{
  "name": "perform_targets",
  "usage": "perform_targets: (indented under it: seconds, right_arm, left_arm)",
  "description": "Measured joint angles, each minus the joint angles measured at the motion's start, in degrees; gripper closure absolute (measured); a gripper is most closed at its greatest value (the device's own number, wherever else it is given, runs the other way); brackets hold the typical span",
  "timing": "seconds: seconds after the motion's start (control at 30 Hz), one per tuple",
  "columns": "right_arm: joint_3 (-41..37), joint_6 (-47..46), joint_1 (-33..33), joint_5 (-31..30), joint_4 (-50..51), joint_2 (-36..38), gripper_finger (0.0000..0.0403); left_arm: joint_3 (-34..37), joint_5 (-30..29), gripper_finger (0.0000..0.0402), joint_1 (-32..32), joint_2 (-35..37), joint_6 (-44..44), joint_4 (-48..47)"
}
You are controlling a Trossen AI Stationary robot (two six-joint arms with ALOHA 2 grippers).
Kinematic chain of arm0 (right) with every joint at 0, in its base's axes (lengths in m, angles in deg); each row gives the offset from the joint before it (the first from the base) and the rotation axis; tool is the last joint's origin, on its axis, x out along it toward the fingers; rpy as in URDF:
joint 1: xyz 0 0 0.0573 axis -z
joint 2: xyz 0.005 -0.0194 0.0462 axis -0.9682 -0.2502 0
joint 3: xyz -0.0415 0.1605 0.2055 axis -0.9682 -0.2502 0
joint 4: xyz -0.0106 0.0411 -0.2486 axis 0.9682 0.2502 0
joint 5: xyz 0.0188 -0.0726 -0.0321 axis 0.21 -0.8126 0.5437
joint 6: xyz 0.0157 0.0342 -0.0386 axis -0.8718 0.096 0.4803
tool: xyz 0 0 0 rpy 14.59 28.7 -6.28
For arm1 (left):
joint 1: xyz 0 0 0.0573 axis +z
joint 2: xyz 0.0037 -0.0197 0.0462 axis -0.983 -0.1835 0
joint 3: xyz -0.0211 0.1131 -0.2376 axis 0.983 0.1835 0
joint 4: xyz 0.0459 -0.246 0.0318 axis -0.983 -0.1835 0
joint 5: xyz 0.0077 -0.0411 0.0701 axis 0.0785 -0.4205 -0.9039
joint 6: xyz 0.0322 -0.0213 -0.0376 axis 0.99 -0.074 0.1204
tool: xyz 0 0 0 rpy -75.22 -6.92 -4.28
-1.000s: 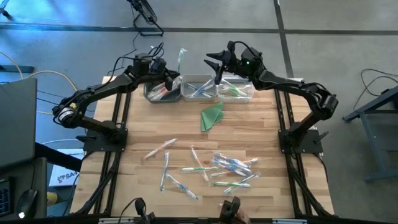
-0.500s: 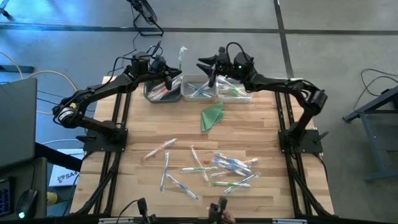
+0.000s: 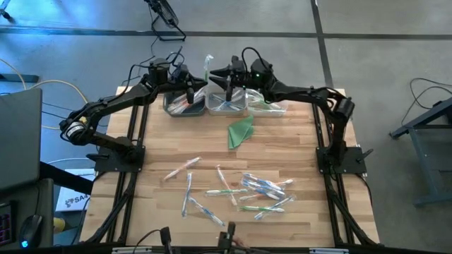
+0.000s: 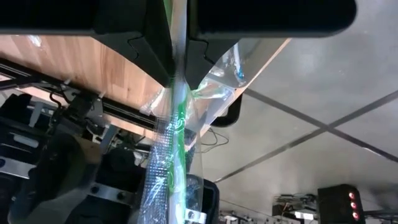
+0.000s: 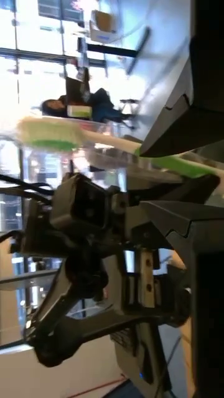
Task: Pick & Place Toothbrushes
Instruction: Put the green toothbrush into the transparent bin
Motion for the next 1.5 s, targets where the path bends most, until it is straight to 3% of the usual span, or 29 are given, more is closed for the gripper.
perform_targets:
  seconds: [0.87, 1.5]
  right_arm:
    - [1.9, 0.6, -0.9, 2.2, 6.2, 0.6, 0.0287]
    - [1.9, 0.7, -0.7, 2.5, 18.8, 3.8, 0.0287]
  left_arm:
    - [0.0, -0.1, 0.0387, -2.7, 0.0, 0.2, -1.0]
    - [0.0, 1.6, 0.0387, -5.3, 0.0, 0.3, -0.4]
